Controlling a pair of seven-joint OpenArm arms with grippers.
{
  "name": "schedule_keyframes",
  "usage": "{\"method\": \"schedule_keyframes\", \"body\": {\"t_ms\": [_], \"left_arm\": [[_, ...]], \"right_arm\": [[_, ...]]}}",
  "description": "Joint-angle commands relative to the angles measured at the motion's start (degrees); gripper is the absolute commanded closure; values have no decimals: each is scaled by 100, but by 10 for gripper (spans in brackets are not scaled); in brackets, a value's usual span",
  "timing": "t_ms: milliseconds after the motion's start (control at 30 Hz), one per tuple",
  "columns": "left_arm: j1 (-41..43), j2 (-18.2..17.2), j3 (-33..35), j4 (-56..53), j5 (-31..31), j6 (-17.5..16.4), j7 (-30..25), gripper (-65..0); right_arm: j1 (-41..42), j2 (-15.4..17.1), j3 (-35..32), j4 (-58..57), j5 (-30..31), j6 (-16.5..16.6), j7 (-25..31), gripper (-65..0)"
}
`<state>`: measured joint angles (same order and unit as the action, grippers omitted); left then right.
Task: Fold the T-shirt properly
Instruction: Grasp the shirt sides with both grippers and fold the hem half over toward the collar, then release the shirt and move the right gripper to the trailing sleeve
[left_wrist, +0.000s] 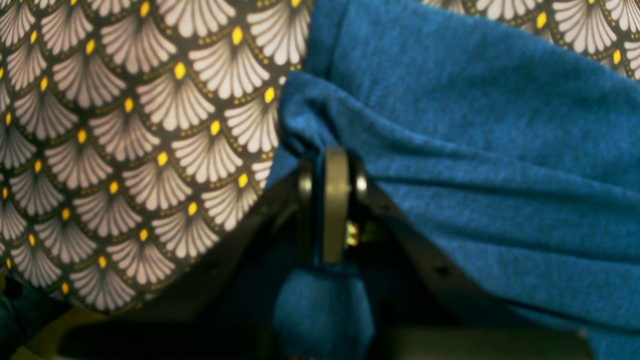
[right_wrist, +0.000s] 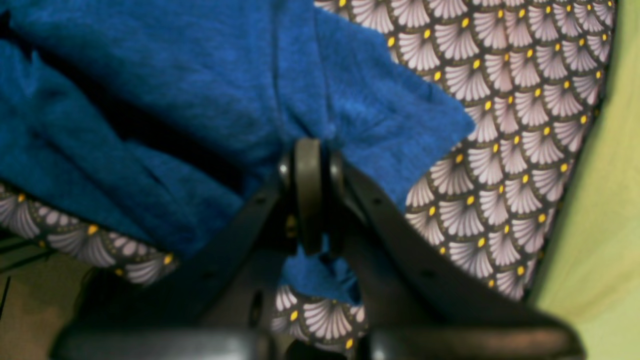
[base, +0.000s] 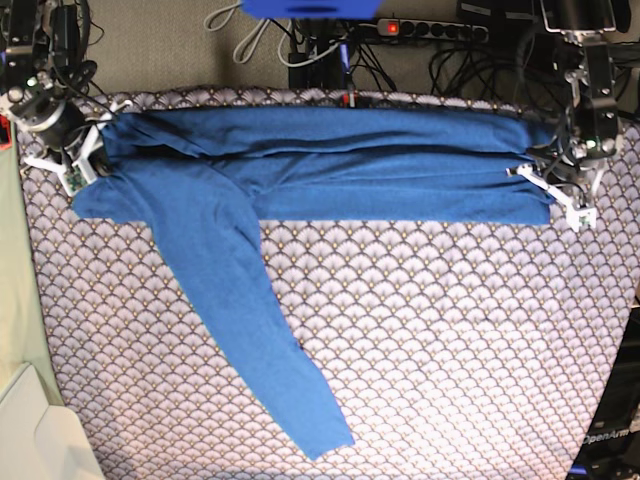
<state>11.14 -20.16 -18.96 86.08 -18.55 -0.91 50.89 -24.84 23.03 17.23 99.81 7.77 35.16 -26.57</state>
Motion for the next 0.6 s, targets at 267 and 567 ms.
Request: {"method": "schedule_keyframes", "body": {"t_ms": [267,567], "left_arm": [[139,-45,2,-24,30,16,190,-43],[157,-45,10,29,22,16,199,-309]], "right_arm": [[1,102,66,81,1,-30,76,-131],[9,111,364,125,19,-30,76,-282]]}}
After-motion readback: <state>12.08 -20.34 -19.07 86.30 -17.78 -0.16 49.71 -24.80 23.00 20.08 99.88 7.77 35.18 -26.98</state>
